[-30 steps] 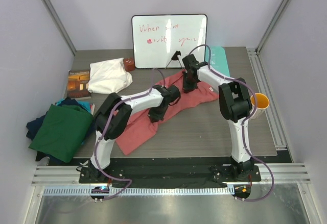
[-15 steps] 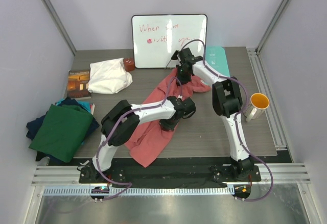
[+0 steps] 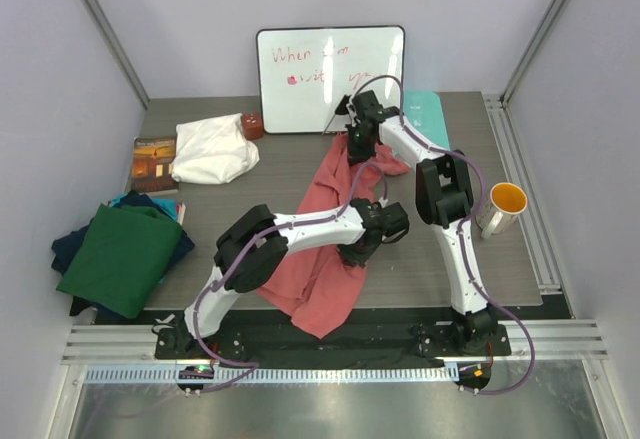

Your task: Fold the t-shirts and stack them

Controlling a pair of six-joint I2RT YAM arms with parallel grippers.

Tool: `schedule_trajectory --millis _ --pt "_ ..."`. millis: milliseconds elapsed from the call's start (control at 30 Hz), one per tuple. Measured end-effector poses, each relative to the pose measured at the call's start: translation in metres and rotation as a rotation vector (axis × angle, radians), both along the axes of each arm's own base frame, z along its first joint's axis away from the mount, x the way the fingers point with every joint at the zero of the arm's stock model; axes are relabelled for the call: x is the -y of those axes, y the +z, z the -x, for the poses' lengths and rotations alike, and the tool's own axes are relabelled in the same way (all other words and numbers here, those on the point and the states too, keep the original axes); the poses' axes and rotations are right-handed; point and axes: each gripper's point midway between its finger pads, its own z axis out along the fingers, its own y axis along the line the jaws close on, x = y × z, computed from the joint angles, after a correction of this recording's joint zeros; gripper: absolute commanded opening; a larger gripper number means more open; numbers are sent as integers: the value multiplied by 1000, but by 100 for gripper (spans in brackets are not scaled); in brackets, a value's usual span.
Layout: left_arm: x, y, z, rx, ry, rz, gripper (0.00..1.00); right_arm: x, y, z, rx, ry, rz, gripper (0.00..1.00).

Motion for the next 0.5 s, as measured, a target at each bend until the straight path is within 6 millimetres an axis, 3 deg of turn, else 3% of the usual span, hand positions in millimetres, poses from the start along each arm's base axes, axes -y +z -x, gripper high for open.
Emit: schedule_trajectory --millis 267,400,467,500 --pt "43 2 14 -41 -54 79 0 19 1 11 -13 7 14 10" --pt "58 4 25 -52 -86 106 1 33 1 18 -29 -8 29 20" --pt "62 4 29 -52 -96 109 7 42 2 23 -39 -17 39 23" --pt "62 5 31 -49 -98 105 17 46 2 25 -44 -22 44 25"
